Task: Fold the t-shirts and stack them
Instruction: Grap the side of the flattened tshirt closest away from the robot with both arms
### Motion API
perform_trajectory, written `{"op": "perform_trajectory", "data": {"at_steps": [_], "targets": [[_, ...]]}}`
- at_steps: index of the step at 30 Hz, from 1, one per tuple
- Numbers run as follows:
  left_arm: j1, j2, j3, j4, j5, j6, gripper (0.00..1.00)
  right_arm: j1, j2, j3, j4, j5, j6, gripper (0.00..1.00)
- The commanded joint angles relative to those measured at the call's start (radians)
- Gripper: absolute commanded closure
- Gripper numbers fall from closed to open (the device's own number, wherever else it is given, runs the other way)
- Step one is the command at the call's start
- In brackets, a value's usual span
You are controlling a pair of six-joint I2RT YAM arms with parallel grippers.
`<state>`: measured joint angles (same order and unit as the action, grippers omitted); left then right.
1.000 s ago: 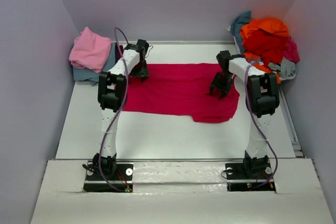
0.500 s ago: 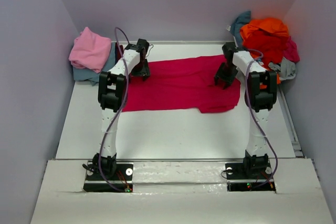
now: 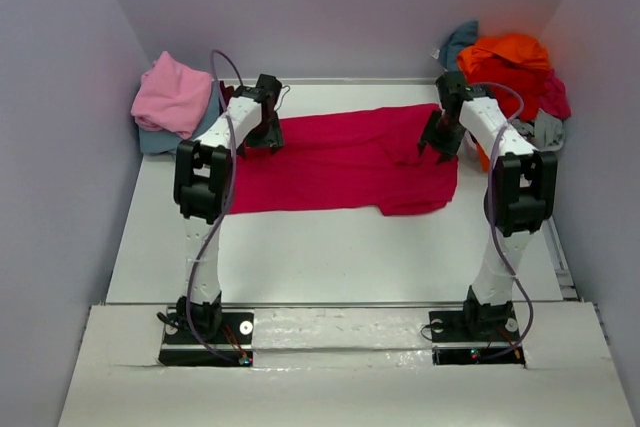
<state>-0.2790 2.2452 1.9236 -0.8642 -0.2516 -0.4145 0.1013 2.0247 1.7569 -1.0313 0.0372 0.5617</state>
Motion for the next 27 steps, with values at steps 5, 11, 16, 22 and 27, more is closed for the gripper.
{"op": "perform_trajectory", "data": {"at_steps": [5,11,16,22,27], "targets": [[-0.048,-0.210,-0.090,-0.052,-0.057,-0.024,0.14,0.057,-0.165,-0.161,-0.003,0.000,-0.023,0.44],[-0.048,-0.257,-0.208,-0.003,-0.052,-0.023,0.14,0.095,-0.274,-0.419,0.039,-0.005,0.010,0.45],[-0.048,-0.260,-0.213,0.014,-0.038,-0.015,0.14,0.095,-0.339,-0.542,0.071,0.029,0.047,0.45],[-0.048,-0.245,-0.190,0.017,-0.031,0.000,0.14,0.095,-0.353,-0.567,0.080,0.059,0.067,0.45],[-0.048,-0.242,-0.195,0.019,-0.023,0.002,0.14,0.095,-0.322,-0.568,0.108,0.081,0.076,0.46]]}}
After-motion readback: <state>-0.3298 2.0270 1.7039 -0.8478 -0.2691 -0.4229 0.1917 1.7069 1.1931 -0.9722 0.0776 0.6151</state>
